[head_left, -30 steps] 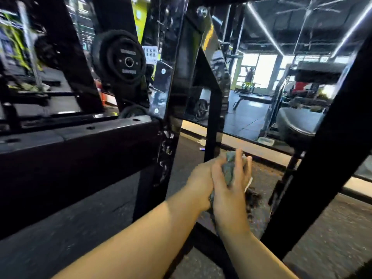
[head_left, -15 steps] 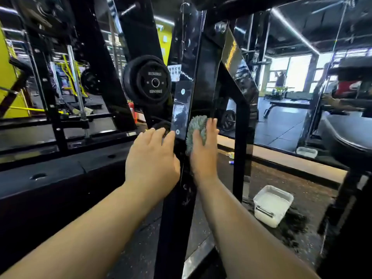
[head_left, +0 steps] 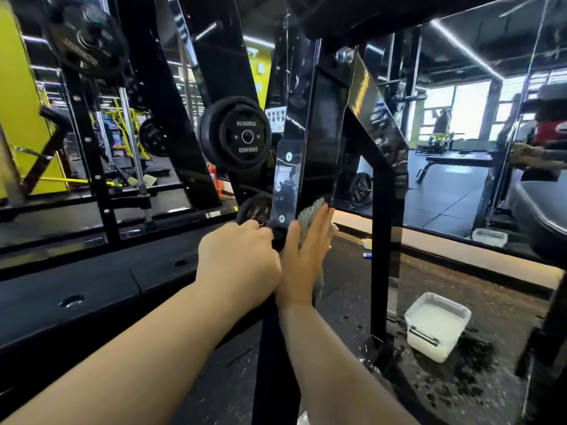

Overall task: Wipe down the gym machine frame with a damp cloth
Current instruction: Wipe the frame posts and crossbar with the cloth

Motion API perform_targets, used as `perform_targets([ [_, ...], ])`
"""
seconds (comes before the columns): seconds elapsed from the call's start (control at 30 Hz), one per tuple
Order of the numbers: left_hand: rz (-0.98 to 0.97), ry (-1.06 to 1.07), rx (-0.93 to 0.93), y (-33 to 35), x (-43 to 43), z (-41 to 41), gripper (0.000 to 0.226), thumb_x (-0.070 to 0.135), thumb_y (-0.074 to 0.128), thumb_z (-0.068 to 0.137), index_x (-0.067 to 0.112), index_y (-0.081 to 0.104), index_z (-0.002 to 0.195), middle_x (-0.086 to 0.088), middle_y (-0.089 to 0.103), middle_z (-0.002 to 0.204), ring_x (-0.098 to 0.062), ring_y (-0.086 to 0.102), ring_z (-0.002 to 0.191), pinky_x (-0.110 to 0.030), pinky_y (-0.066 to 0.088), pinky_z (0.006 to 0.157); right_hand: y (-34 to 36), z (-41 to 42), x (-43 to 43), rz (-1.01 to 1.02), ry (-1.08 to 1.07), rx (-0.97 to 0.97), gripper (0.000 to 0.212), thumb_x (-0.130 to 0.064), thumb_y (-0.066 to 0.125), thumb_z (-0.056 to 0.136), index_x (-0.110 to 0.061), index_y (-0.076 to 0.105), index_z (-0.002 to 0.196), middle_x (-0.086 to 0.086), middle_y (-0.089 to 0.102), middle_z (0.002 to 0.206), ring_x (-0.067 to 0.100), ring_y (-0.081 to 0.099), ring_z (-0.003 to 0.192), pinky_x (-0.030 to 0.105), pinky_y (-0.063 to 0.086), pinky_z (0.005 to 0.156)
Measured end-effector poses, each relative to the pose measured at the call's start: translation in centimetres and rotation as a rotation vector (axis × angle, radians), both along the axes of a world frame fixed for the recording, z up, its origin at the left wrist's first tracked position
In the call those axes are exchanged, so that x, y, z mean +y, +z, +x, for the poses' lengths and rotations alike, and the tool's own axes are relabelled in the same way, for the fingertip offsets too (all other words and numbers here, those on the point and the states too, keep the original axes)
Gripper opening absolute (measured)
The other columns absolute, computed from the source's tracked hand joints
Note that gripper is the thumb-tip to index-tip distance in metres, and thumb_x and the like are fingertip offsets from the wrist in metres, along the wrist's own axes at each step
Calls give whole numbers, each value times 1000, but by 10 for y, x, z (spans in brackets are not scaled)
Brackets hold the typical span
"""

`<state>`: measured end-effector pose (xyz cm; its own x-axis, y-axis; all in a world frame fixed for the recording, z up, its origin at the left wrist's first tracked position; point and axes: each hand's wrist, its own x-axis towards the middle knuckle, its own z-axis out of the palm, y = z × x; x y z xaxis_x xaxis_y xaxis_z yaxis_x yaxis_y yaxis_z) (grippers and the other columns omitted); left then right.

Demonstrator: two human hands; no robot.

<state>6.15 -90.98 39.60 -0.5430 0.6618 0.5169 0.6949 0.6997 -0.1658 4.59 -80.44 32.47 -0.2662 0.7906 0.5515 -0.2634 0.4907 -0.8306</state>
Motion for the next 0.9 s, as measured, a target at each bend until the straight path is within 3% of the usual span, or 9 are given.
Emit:
perform_targets([
  [0.13, -40, -17, -85, 17, 2, -5, 33, 31, 35, 93, 27, 59, 116, 5, 57, 117, -22, 54, 109, -27, 34, 69, -60, 20, -11, -32, 184, 27, 48, -39, 30, 103, -60, -2, 133, -45, -19, 144, -8, -25, 138, 43, -7, 120],
  [0.2, -59, -4, -217, 38, 15, -17, 32, 30, 37, 92, 21, 58, 113, -2, 59, 120, -27, 55, 110, -30, 40, 76, -20, 16, 1, -66, 171, 7, 50, -34, 27, 105, -55, -5, 136, -34, -22, 147, -2, -27, 138, 44, -9, 120],
  [0.3, -111, -5, -367, 49, 32, -32, 36, 34, 36, 92, 13, 56, 114, -12, 56, 125, -32, 54, 112, -36, 44, 87, 68, 4, 27, -24, 35, -51, 53, -36, 25, 105, -31, -1, 151, -12, -10, 159, 12, -17, 145, 40, -13, 118],
  [0.4, -188, -2, -431, 35, 37, -39, 44, 42, 35, 93, 13, 58, 117, -11, 57, 126, -31, 54, 113, -36, 43, 90, 65, -1, 30, 128, 4, 28, 55, -42, 25, 101, -34, 2, 150, -20, -9, 155, 3, -16, 143, 29, -9, 117],
  [0.53, -251, -3, -379, 37, 33, -44, 51, 52, 33, 95, 16, 56, 122, -8, 56, 129, -28, 52, 117, -35, 40, 90, -18, 21, 6, 71, 180, 10, 48, -41, 29, 101, -56, -3, 134, -35, -21, 148, -12, -29, 134, 29, -9, 119],
  [0.63, -269, -15, -360, 41, 33, -46, 51, 53, 36, 95, 15, 59, 119, -8, 58, 125, -28, 54, 114, -34, 41, 84, 28, 13, 25, 186, 78, -40, 50, -45, 20, 102, -36, -3, 145, -11, -21, 157, 5, -28, 141, 31, -15, 117],
  [0.73, -271, -22, -354, 39, 34, -47, 50, 54, 36, 94, 15, 60, 114, -7, 61, 118, -27, 57, 108, -33, 40, 80, 125, -2, 47, 319, -36, -48, 55, -23, 27, 106, -15, 1, 153, -3, -24, 157, 3, -26, 138, 21, -13, 116],
  [0.8, -270, -23, -340, 40, 34, -47, 50, 54, 36, 94, 15, 61, 114, -7, 61, 118, -27, 57, 108, -33, 39, 78, 155, -7, 51, 335, -81, 36, 54, -23, 29, 105, -13, 6, 153, -2, -13, 161, 7, -16, 144, 21, -5, 117],
  [0.9, -266, -25, -279, 41, 33, -45, 50, 53, 34, 95, 15, 59, 116, -9, 59, 121, -28, 55, 111, -32, 36, 77, 115, -3, 43, 338, -54, 85, 51, -29, 27, 105, -24, 8, 152, -14, 2, 159, 4, -5, 146, 20, -3, 117],
])
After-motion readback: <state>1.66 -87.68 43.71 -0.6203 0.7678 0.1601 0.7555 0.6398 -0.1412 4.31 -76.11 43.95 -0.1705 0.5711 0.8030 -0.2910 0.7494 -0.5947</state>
